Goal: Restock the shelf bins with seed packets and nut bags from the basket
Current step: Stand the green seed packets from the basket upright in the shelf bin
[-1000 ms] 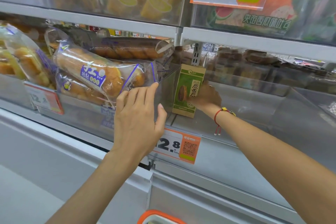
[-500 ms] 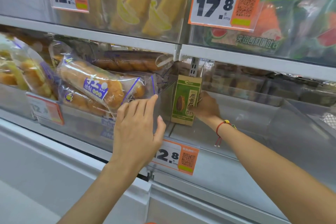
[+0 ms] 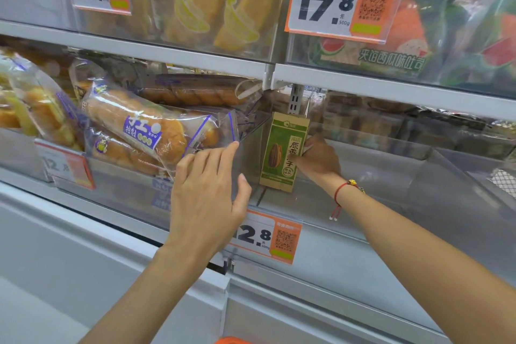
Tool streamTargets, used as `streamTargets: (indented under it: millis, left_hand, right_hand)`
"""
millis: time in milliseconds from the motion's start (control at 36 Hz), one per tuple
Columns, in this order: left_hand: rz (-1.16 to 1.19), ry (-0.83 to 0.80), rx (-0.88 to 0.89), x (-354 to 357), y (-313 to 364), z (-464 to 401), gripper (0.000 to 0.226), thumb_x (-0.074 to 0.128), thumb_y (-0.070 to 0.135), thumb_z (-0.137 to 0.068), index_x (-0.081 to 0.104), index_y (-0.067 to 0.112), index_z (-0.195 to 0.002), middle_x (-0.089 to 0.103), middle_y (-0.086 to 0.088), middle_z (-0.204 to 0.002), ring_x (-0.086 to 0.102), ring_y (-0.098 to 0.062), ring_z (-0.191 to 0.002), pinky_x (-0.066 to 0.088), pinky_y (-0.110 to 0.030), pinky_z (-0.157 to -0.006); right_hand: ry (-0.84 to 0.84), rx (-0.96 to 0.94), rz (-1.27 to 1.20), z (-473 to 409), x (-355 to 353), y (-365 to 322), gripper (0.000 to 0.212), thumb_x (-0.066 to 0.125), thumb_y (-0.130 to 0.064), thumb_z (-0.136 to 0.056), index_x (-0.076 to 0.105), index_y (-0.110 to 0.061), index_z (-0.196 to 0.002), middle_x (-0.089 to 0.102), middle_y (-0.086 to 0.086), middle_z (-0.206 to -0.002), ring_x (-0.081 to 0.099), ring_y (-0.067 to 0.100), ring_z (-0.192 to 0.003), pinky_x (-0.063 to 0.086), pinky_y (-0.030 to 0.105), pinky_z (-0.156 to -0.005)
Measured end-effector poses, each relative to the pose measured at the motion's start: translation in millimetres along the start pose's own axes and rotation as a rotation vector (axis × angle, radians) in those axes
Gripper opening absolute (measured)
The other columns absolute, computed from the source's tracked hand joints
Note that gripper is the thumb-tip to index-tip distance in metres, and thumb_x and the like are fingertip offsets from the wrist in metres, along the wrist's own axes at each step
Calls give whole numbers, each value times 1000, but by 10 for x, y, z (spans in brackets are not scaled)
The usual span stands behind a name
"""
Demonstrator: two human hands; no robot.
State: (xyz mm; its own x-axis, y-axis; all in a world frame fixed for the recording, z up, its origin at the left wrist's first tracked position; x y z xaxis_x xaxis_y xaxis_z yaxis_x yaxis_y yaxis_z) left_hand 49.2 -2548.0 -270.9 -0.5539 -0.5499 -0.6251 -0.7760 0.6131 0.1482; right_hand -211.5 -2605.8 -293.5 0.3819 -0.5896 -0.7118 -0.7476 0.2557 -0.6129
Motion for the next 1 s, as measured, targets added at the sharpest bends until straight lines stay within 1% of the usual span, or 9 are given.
streamTargets:
  millis: [111, 194, 361, 500, 639, 722, 833, 917, 1000]
  left_hand:
    - [27, -14, -17, -12, -2, 0, 51, 35, 34, -88, 54, 10, -129, 62, -2, -118, 56, -19, -109, 28, -34, -98]
    - [35, -44, -9, -31, 31, 8, 52, 35, 35, -89, 51, 11, -132, 59, -3, -126, 54, -19, -115, 28, -34, -99]
    - [85, -78, 58, -300, 270, 83, 46, 40, 34, -87, 53, 16, -127, 58, 1, -125, 52, -17, -115, 34, -33, -96]
    - [155, -111, 116, -671, 652, 303, 29, 50, 29, -84, 62, 22, -110, 67, 7, -98, 63, -19, -86, 50, -34, -69]
    - [135, -295, 76, -825, 796, 643, 20, 45, 39, -92, 58, 32, -106, 65, 11, -107, 62, -16, -100, 46, -32, -73]
    - [90, -453, 52, -784, 811, 915, 25, 45, 41, -91, 57, 33, -112, 64, 13, -113, 60, -16, -105, 44, -30, -76]
    - [74, -635, -16, -657, 762, 1395, 26, 46, 38, -91, 57, 33, -113, 63, 13, -115, 58, -18, -107, 44, -29, -81]
    - [62, -776, -23, -509, 751, 1768, 27, 45, 35, -94, 55, 34, -119, 61, 14, -119, 57, -15, -109, 39, -27, -77]
    - [43, -940, -22, -316, 729, 2153, 30, 46, 34, -95, 52, 36, -125, 56, 12, -129, 53, -17, -118, 41, -30, -88]
  right_hand:
    - [-82, 5, 104, 60, -64, -20, 54, 67, -33, -85, 39, -12, -127, 60, 5, -116, 59, 28, -105, 45, 32, -75]
    - [-224, -50, 182, 193, -140, -106, 55, 66, -33, -87, 38, -16, -131, 56, 6, -126, 56, 28, -110, 46, 33, -82]
    - [-361, -293, 271, 812, -540, -416, 35, 63, -31, -88, 54, -20, -121, 61, 2, -114, 57, 17, -97, 46, 29, -80]
    - [-258, -517, 243, 1505, -974, -645, 18, 64, -28, -87, 61, -30, -105, 65, -11, -98, 60, 9, -89, 52, 36, -79]
    - [-294, -665, 444, 2302, -1147, -749, 21, 55, -33, -92, 56, -34, -113, 58, -16, -101, 52, 5, -86, 46, 30, -73]
    - [-501, -624, 608, 2671, -939, -487, 27, 52, -38, -93, 53, -35, -120, 57, -14, -109, 54, 9, -97, 38, 26, -73]
    - [-834, -463, 661, 3140, -560, 9, 32, 55, -38, -92, 53, -31, -124, 63, -9, -112, 54, 13, -103, 43, 28, -84]
    - [-938, -407, 585, 3414, -349, 244, 32, 55, -37, -92, 55, -29, -123, 63, -7, -113, 52, 9, -93, 43, 28, -85]
    - [-999, -382, 595, 3609, -145, 433, 32, 54, -35, -92, 56, -25, -123, 63, -3, -116, 55, 16, -106, 44, 32, -89]
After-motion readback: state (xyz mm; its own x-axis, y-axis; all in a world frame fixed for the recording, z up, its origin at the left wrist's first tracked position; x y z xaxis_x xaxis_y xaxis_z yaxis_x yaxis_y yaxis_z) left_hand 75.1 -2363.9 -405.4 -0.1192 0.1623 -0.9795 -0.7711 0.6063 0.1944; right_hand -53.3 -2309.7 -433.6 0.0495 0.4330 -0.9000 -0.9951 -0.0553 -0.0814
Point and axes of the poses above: each hand's wrist, its own z-axis away from the middle knuckle, its own x-axis out of the palm, y = z × x, the point moved 10 cm from there along -z, towards the middle knuckle
